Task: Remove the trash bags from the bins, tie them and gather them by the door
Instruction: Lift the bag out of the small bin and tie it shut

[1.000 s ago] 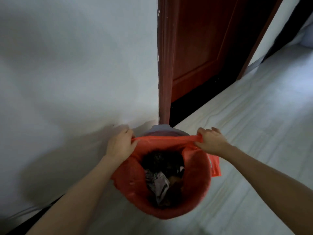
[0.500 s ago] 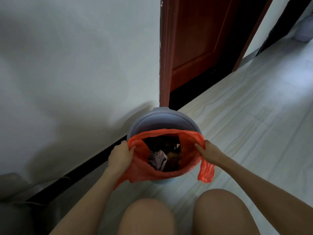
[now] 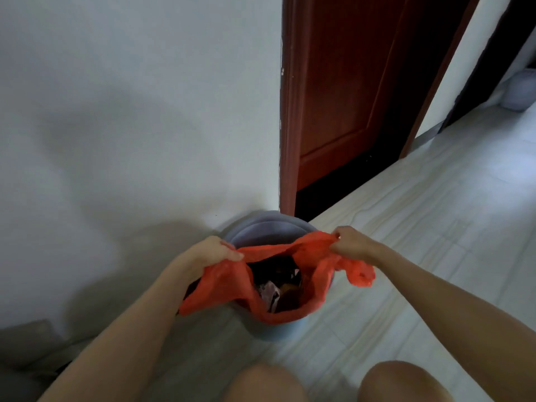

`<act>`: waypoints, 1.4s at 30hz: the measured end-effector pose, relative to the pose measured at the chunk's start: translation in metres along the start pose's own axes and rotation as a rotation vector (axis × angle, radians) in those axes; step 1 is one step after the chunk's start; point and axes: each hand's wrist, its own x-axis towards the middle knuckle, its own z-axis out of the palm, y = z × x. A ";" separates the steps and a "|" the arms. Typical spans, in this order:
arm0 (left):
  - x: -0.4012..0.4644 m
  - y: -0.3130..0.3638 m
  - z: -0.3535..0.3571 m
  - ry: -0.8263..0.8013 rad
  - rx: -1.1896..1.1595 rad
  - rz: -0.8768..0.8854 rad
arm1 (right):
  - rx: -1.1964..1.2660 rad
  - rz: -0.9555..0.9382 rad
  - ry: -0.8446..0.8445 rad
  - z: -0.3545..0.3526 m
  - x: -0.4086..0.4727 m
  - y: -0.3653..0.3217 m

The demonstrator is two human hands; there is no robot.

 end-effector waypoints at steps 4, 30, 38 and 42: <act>-0.017 0.038 -0.004 0.186 -0.192 0.229 | 0.397 -0.111 0.152 -0.021 -0.018 -0.036; -0.145 0.282 0.063 0.294 0.219 0.900 | 0.758 -0.067 0.801 -0.197 -0.187 0.058; -0.118 0.246 0.184 0.057 0.688 0.875 | 0.565 0.354 0.726 -0.125 -0.182 0.183; -0.107 0.243 0.217 0.211 0.740 0.839 | 0.565 0.495 0.606 -0.104 -0.195 0.220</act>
